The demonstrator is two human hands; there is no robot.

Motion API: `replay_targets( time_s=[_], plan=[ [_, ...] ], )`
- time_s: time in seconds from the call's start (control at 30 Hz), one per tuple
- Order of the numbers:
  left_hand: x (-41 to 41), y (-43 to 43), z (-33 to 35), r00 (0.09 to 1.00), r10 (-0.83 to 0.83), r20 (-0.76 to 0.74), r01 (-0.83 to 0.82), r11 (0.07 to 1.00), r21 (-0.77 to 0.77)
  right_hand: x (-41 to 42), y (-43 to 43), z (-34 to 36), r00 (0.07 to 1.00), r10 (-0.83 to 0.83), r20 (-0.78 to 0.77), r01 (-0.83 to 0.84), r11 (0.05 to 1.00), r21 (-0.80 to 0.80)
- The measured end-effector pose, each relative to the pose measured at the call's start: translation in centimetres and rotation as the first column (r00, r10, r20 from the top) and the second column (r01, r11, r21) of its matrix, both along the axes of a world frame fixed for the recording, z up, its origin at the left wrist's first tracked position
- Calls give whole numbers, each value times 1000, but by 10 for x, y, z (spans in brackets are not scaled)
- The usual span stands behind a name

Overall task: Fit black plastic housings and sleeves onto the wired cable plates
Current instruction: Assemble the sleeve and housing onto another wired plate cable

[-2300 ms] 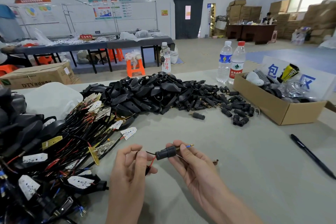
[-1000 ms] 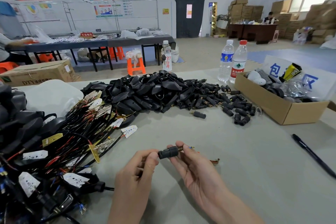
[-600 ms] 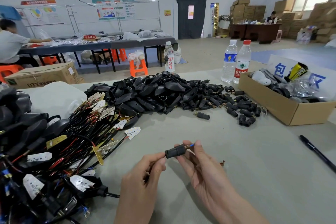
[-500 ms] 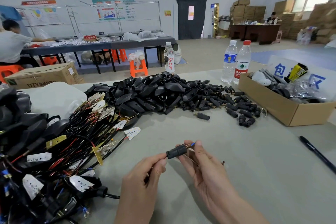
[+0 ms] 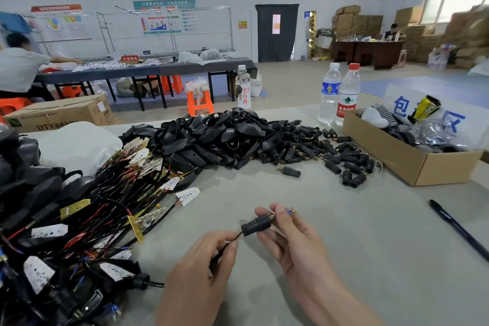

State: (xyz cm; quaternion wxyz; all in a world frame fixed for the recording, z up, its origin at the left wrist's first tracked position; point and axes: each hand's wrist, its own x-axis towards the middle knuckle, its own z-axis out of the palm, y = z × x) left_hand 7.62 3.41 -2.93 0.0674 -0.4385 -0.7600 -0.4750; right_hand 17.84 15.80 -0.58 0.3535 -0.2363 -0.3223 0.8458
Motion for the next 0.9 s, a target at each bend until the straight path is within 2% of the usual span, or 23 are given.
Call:
replay_targets(
  time_s=[0.13,0.27,0.37,0.47,0.63,0.73,0.9],
  plan=[
    [4,0,8,999,15,30,-16,999,44,-1,-4,-2,997,63,-44,-63,998,4],
    [-3,-1,1,1000,13,0,-13,999,-49,3,7,1,999,-13,-41,15,999,43],
    [-7,-1,3,976,39,-215,-64,992,-111,12,22,1,992,-127,5,126,988,93],
    [-13,2,-2,913,26,-406,-60,996,-71,20,39,0,956,-276,102,255,950,180],
    [-25,0,-9,861,-1,-509,-41,997,-71,26,51,3,914,-382,137,332,898,289],
    [-27,2,-8,851,-2,-525,-48,996,-81,24,51,0,924,-357,134,314,911,267],
    [-26,2,-8,837,38,-547,-91,993,-70,19,48,1,981,-195,12,194,979,68]
  ],
)
